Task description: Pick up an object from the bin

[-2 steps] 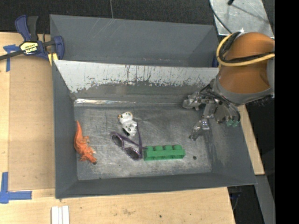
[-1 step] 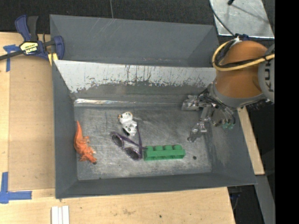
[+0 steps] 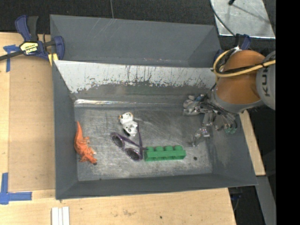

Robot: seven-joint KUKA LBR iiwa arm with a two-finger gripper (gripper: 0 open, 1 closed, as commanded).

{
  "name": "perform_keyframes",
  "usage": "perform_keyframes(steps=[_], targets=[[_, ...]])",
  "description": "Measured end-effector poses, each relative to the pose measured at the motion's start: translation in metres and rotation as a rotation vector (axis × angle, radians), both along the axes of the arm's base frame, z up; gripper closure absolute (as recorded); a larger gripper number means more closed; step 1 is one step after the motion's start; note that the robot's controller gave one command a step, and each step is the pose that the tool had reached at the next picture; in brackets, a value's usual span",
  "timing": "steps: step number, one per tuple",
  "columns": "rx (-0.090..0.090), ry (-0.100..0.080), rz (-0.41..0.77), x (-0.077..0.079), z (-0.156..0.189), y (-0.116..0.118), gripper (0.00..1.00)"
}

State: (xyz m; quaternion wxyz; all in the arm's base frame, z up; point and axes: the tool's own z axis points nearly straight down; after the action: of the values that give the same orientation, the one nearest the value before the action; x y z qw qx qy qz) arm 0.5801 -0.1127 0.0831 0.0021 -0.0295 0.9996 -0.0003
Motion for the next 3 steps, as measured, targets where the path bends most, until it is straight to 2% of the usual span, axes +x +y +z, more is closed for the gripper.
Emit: perform_keyframes(steps=[1,2,3], targets=[[-0.003,-0.004,0.001,-0.039,-0.008,0.043,0.00],[0.004,-0.012,0.087,-0.081,-0.009,0.050,0.00],[-0.004,0.003,0.026,-0.089,0.002,0.042,0.00]])
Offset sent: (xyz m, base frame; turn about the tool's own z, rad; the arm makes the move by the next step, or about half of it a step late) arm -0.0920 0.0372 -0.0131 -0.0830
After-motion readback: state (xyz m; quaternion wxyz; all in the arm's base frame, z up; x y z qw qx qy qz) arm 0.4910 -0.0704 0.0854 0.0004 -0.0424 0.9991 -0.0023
